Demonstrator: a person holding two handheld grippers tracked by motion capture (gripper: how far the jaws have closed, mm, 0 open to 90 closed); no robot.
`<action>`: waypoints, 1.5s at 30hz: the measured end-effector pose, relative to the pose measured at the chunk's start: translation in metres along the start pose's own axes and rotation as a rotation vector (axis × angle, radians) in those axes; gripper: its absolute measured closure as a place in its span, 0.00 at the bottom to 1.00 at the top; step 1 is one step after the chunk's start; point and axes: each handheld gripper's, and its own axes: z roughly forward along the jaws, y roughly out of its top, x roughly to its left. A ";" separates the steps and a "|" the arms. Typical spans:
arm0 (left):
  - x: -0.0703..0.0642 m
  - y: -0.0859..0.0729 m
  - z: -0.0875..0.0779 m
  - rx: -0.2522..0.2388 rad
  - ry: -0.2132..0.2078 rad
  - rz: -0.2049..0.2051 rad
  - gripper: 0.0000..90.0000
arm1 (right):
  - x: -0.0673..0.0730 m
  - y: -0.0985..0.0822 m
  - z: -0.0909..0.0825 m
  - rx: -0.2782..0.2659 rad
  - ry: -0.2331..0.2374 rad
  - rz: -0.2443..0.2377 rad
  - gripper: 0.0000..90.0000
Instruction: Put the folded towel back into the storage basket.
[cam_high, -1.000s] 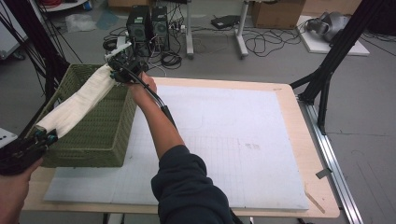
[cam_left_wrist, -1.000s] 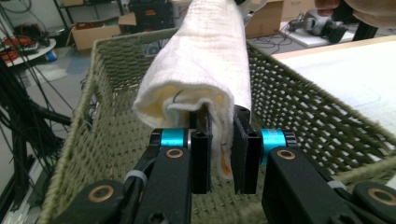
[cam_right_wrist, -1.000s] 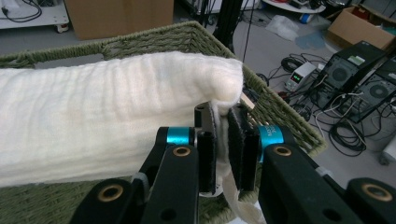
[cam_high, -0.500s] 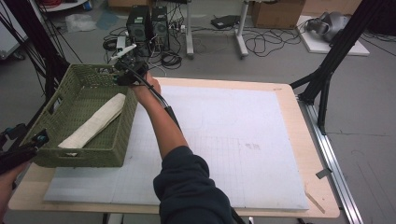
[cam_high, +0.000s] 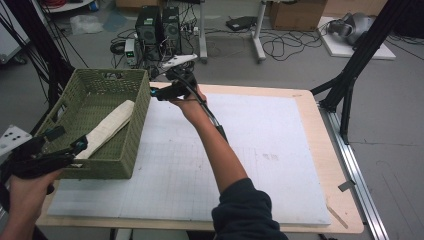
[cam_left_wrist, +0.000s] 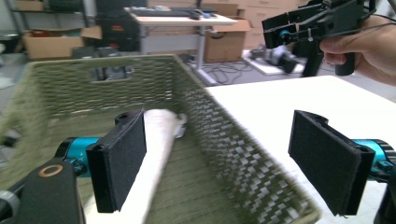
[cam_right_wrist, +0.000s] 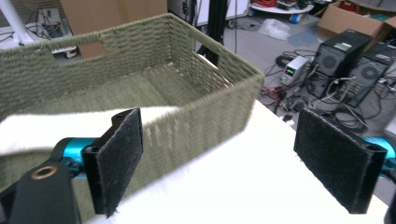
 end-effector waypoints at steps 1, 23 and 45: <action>-0.004 0.001 0.004 -0.001 -0.012 0.002 0.22 | -0.003 -0.005 -0.008 -0.006 -0.003 0.001 0.16; -0.103 -0.001 0.104 0.007 -0.335 0.058 0.22 | -0.042 -0.117 -0.194 -0.017 -0.202 0.053 0.12; -0.159 -0.038 0.155 0.069 -0.450 0.111 0.23 | -0.023 -0.227 -0.265 0.007 -0.320 0.120 0.12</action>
